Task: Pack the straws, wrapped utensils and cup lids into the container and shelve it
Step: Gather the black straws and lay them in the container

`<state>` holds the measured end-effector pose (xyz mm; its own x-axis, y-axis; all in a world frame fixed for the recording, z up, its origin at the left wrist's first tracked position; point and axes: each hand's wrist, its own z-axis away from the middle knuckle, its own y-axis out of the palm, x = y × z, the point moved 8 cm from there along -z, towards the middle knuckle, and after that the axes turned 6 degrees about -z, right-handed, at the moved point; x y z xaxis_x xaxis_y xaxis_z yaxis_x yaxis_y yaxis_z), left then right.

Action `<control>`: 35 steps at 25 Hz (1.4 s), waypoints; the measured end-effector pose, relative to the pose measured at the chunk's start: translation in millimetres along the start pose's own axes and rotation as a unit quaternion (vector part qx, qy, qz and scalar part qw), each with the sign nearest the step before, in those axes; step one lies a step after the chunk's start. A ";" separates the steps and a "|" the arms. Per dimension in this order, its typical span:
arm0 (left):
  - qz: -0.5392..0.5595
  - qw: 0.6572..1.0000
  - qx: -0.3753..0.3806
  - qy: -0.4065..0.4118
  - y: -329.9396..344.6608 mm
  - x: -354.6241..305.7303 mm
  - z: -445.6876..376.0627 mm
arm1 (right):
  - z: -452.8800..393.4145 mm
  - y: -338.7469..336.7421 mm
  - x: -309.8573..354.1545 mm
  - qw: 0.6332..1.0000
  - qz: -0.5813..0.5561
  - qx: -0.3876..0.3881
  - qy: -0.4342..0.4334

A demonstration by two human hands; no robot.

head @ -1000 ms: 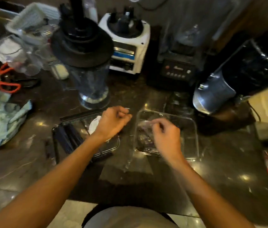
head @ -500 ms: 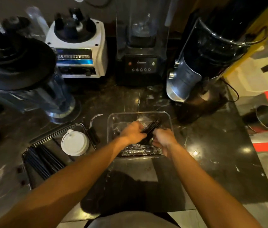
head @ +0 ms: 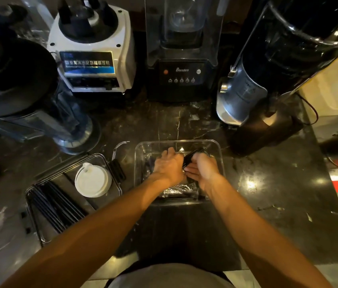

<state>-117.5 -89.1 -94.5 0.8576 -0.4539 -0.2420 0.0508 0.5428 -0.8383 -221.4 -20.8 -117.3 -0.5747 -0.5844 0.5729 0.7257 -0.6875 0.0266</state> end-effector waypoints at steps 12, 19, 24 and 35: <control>-0.044 0.999 -0.016 0.007 -9.4 -6.9 -9.1 | 2.7 -5.7 1.3 0.997 -0.065 0.045 0.026; -0.027 0.999 -0.011 0.019 -7.9 -8.3 -6.9 | 0.8 -6.7 3.2 0.998 -0.020 0.034 0.048; -0.012 1.000 -0.004 0.010 -6.3 -2.9 -9.5 | 4.2 0.2 7.4 0.997 -0.027 0.044 0.066; 0.107 0.989 0.028 0.097 -9.8 1.7 -2.7 | 36.1 6.7 6.7 0.645 0.732 0.170 -0.143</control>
<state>-118.0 -97.1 -88.1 0.7381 -0.4480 -0.5045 -0.0880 0.6774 -0.7303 -206.7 -13.7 -83.7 0.8769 -0.3631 0.3150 0.4807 0.6720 -0.5633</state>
